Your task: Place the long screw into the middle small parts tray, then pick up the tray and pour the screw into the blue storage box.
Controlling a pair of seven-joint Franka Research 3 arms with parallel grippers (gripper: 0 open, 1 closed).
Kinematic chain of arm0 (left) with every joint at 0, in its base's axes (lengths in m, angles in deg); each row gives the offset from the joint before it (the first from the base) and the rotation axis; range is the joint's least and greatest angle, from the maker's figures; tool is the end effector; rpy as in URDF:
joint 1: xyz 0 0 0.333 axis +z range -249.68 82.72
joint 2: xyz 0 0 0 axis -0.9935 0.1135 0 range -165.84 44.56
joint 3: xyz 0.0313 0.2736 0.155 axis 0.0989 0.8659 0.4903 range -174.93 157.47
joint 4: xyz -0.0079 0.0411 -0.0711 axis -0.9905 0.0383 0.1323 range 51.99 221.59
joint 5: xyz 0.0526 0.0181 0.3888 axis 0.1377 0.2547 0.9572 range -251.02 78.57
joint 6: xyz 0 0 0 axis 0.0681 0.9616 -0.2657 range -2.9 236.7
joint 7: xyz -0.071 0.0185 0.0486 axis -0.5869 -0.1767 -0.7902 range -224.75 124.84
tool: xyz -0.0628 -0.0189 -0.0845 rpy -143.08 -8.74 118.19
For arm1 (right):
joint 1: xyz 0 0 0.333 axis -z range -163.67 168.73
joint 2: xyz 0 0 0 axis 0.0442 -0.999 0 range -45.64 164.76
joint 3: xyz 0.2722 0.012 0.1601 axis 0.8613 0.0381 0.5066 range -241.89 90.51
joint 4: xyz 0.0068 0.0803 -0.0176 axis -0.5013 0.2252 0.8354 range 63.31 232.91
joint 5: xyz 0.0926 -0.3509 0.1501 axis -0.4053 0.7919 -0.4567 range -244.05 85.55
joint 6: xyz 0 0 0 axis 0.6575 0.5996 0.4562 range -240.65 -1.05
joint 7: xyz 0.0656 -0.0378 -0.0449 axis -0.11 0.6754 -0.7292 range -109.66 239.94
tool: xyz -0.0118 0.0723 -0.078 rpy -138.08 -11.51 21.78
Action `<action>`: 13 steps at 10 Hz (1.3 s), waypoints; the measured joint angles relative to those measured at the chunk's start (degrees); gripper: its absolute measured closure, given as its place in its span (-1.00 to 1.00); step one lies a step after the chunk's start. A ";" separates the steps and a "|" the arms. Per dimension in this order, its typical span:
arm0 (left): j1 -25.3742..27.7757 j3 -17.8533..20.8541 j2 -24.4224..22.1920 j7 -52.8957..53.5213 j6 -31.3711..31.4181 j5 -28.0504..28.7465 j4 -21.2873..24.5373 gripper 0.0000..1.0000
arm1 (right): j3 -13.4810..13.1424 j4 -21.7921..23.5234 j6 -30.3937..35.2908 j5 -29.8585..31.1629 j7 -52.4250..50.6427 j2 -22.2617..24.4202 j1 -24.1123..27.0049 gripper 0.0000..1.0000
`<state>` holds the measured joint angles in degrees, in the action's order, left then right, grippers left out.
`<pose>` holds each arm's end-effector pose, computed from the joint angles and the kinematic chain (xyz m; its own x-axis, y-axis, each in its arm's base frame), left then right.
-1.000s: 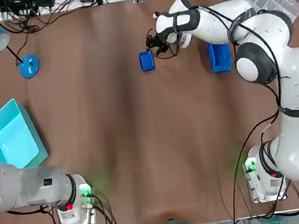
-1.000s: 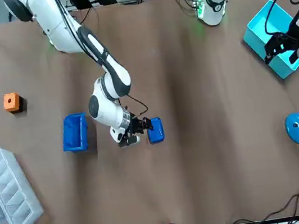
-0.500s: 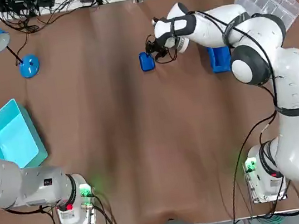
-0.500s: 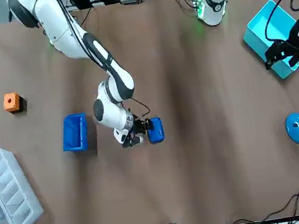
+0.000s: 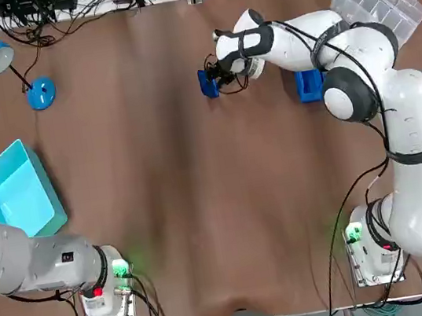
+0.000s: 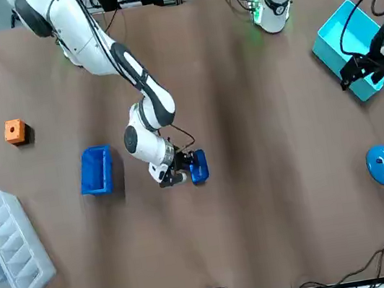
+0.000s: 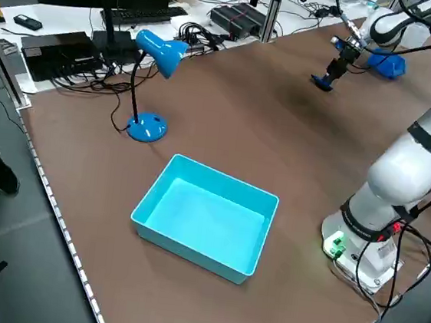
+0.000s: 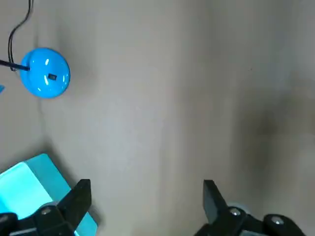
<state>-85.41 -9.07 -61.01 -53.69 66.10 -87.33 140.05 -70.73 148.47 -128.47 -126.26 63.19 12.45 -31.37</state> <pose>0.5567 -0.0240 0.5951 0.9996 0.0269 -0.0045 0.0270 -0.9995 0.0189 0.5682 0.4194 0.1632 0.9991 -0.0299 0.0285 -0.0106 -0.8523 -0.5229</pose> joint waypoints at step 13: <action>0.21 0.02 0.05 -0.08 -0.45 -2.81 -0.96 -1.00 | -0.20 -0.99 -0.40 0.00 -0.45 -1.04 -0.26 0.17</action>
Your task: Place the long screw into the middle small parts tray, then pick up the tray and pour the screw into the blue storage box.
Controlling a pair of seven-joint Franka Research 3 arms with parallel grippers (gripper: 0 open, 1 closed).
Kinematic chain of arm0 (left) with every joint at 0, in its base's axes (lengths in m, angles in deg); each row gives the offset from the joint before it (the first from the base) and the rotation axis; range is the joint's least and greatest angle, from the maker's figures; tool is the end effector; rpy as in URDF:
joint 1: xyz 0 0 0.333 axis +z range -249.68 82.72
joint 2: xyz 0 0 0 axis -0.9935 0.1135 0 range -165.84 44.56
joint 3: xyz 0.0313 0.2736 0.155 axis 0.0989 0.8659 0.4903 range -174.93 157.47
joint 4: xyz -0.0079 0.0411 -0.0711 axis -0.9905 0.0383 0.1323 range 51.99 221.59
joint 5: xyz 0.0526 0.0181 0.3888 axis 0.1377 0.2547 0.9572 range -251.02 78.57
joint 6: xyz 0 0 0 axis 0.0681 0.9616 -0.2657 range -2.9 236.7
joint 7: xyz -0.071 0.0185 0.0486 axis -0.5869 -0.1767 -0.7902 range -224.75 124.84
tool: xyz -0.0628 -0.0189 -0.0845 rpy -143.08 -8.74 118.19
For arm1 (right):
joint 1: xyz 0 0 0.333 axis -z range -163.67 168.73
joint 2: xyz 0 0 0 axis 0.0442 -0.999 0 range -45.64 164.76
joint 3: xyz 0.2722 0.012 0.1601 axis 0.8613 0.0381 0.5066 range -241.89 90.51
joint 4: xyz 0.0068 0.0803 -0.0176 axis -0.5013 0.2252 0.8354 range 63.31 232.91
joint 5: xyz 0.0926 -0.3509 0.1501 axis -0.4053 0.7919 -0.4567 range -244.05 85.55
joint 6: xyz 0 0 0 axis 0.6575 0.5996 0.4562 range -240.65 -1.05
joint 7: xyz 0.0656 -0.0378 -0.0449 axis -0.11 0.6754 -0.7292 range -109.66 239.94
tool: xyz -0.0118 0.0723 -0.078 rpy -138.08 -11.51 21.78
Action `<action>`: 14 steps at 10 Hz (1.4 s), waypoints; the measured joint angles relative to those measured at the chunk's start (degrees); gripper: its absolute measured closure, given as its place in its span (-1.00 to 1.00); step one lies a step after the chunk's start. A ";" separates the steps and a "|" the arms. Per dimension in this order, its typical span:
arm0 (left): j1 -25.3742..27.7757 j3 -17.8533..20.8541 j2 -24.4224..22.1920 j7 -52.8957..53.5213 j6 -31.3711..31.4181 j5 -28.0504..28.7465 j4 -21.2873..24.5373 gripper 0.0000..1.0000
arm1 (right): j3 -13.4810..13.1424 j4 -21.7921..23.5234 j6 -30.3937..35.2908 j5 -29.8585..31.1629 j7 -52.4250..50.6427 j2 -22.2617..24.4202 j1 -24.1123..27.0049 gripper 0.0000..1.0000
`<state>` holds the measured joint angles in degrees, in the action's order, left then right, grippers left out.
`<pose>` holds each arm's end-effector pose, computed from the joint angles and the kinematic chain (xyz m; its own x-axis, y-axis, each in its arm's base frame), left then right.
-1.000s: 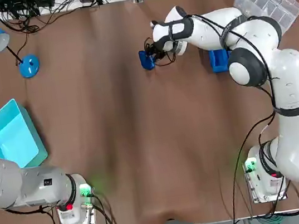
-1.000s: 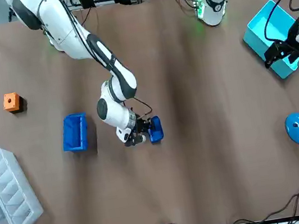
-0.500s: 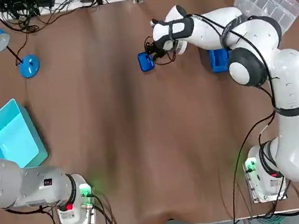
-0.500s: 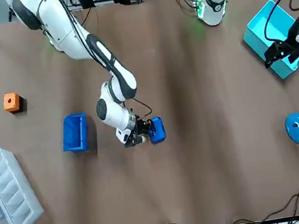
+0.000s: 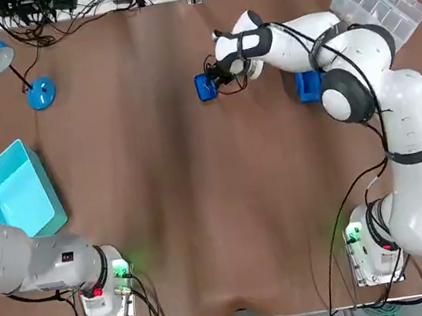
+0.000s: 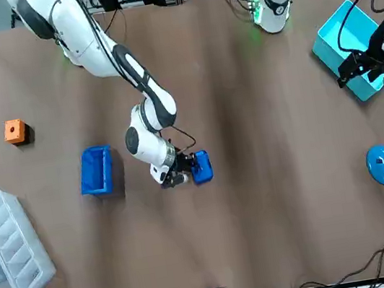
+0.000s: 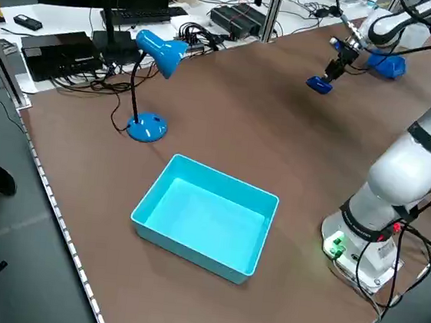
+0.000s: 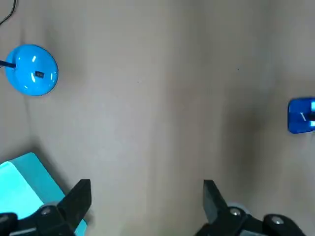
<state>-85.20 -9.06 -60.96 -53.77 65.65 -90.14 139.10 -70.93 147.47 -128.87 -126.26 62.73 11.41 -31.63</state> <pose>0.5569 -0.0269 0.6021 0.9994 0.0351 -0.0001 0.0350 -0.9971 0.0683 0.5704 0.4212 0.1581 0.9989 -0.0255 0.0390 -0.0015 -0.8536 -0.5209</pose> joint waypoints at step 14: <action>0.19 0.18 1.27 0.08 0.23 2.59 -0.63 -1.00 | 0.07 -1.29 0.06 -0.19 -0.15 -0.52 0.19 0.94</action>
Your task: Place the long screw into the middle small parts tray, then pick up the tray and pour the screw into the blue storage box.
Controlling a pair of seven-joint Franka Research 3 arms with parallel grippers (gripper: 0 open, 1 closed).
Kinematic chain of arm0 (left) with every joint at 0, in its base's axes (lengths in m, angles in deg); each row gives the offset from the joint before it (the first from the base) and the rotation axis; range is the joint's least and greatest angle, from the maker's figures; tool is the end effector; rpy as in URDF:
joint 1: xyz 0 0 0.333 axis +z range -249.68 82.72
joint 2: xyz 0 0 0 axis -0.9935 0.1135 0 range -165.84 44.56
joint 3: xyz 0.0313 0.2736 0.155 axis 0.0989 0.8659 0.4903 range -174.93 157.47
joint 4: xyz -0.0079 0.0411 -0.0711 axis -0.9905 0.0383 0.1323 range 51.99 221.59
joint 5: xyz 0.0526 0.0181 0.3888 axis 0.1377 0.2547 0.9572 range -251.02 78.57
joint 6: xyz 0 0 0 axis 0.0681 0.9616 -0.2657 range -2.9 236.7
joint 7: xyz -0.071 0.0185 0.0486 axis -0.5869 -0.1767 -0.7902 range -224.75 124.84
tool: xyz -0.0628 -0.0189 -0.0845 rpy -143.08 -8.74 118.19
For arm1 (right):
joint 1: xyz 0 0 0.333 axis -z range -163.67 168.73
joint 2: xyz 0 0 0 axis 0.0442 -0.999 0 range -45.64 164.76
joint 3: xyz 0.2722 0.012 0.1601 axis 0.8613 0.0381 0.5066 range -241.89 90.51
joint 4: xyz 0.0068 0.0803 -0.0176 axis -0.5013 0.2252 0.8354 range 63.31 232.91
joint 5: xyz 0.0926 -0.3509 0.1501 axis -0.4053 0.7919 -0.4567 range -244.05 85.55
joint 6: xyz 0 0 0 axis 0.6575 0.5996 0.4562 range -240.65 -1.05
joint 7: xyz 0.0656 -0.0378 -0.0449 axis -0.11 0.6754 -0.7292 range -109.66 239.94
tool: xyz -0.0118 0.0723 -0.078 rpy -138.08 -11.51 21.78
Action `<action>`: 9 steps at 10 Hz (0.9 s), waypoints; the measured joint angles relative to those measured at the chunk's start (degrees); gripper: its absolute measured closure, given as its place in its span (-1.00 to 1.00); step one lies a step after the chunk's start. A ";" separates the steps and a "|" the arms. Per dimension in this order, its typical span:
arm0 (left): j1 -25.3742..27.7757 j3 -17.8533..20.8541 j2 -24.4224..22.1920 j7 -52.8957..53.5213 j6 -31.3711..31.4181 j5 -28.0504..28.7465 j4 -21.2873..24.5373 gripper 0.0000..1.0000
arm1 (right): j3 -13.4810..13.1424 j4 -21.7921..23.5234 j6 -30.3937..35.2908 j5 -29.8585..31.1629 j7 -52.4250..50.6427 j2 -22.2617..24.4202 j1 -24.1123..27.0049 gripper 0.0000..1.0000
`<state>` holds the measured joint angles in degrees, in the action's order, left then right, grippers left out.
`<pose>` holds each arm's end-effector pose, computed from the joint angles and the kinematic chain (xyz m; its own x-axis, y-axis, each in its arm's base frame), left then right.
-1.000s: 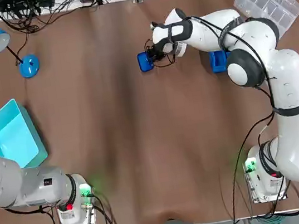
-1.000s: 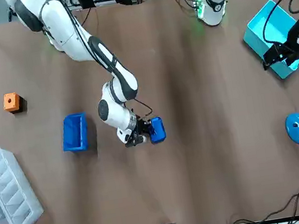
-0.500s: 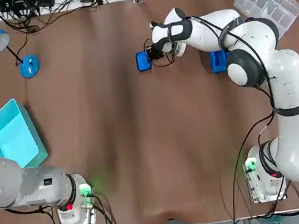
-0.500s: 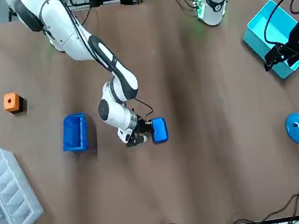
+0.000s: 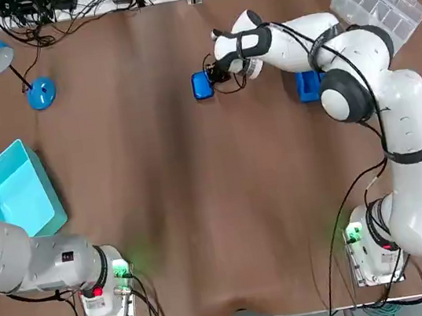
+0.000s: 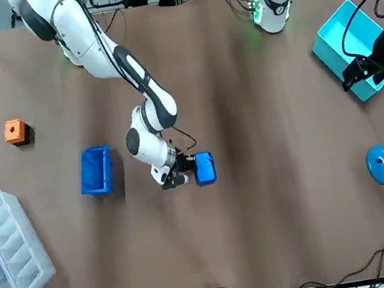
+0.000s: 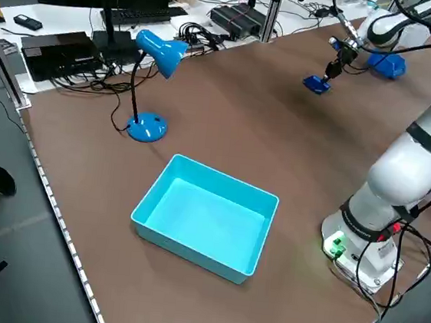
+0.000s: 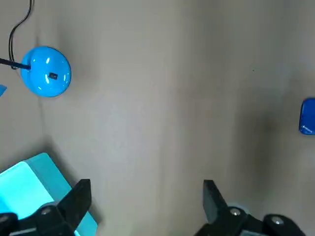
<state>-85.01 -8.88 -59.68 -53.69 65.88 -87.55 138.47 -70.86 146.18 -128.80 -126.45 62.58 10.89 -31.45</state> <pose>0.5641 -0.0189 0.5949 0.9993 0.0374 -0.0043 0.0375 -0.9990 0.0229 0.5760 0.4230 0.1610 0.9984 -0.0294 0.0474 0.0002 -0.8479 -0.5302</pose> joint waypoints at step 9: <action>-0.01 -0.12 0.09 2.56 0.00 0.00 0.00 -1.00 | -0.83 1.60 11.84 -2.58 -5.42 8.02 8.80 0.94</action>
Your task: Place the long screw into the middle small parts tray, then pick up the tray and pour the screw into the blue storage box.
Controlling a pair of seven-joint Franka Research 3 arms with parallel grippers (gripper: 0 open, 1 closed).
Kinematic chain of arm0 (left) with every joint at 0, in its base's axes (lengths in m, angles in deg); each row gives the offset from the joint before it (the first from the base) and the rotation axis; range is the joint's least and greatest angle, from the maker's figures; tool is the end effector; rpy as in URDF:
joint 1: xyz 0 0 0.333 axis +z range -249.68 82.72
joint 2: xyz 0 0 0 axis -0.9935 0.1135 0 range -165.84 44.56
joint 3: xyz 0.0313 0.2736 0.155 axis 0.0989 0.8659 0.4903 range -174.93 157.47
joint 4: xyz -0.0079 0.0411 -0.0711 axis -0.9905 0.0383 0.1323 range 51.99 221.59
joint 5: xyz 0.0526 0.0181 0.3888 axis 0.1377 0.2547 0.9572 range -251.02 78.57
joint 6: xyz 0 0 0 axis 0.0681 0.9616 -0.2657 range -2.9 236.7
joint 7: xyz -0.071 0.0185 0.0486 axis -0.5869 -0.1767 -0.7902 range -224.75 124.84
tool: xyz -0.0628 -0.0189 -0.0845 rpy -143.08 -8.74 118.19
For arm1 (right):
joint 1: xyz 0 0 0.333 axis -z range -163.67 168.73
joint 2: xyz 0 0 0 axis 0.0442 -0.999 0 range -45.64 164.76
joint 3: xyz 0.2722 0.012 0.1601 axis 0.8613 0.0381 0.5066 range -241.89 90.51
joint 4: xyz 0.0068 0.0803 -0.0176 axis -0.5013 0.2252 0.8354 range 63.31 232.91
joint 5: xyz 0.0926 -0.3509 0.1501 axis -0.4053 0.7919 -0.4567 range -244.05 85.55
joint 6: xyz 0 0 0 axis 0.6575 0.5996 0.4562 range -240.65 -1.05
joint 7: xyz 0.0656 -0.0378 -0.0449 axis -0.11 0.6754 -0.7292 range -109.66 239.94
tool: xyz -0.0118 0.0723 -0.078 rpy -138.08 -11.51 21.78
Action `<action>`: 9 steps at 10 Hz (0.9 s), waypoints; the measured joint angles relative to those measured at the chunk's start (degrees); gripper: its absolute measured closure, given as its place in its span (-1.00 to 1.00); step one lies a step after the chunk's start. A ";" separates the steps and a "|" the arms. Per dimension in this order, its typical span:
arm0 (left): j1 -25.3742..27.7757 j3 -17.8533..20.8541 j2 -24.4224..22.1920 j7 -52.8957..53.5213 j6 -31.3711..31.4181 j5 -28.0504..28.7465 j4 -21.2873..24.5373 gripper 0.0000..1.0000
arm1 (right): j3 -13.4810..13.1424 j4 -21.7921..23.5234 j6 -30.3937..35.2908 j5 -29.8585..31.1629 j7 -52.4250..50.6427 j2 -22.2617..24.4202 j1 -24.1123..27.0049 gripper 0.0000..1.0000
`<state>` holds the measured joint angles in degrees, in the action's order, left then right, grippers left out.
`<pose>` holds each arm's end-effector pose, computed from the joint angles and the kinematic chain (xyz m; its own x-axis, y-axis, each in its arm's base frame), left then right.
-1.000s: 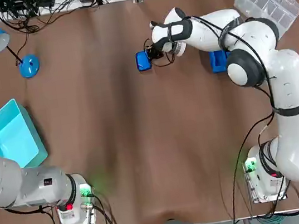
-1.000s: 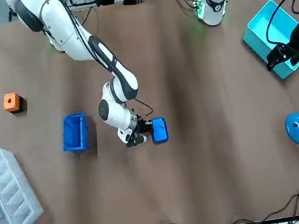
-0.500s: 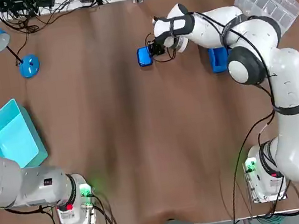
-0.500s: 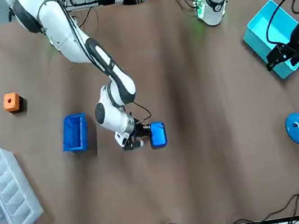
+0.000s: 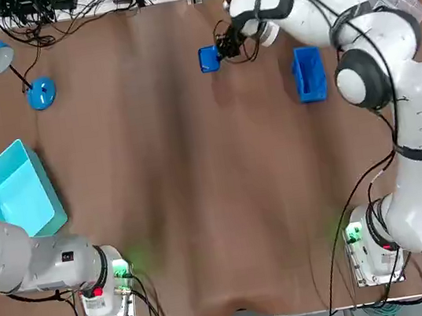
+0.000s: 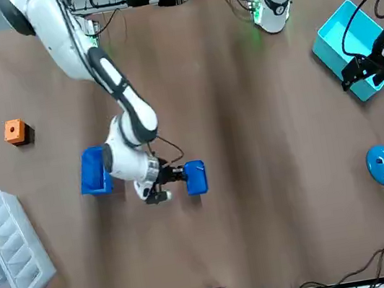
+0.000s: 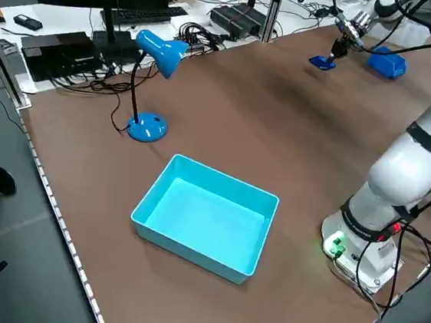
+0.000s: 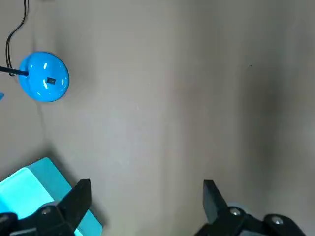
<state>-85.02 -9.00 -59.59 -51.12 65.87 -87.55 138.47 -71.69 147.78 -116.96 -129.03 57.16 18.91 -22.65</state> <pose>0.5644 -0.0202 0.5940 0.9999 -0.0097 -0.0050 -0.0096 -0.9997 0.0231 0.6271 0.3404 0.2337 0.9994 -0.0312 0.0137 -0.0167 -0.7980 -0.6025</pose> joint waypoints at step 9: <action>0.02 0.02 0.56 -0.01 0.00 0.00 0.00 -1.00 | -2.92 2.24 26.17 16.60 -18.68 8.68 22.96 0.94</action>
<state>-85.00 -8.98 -59.03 -51.14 65.87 -87.55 138.46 -74.61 150.01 -90.80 -112.43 38.48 27.59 0.31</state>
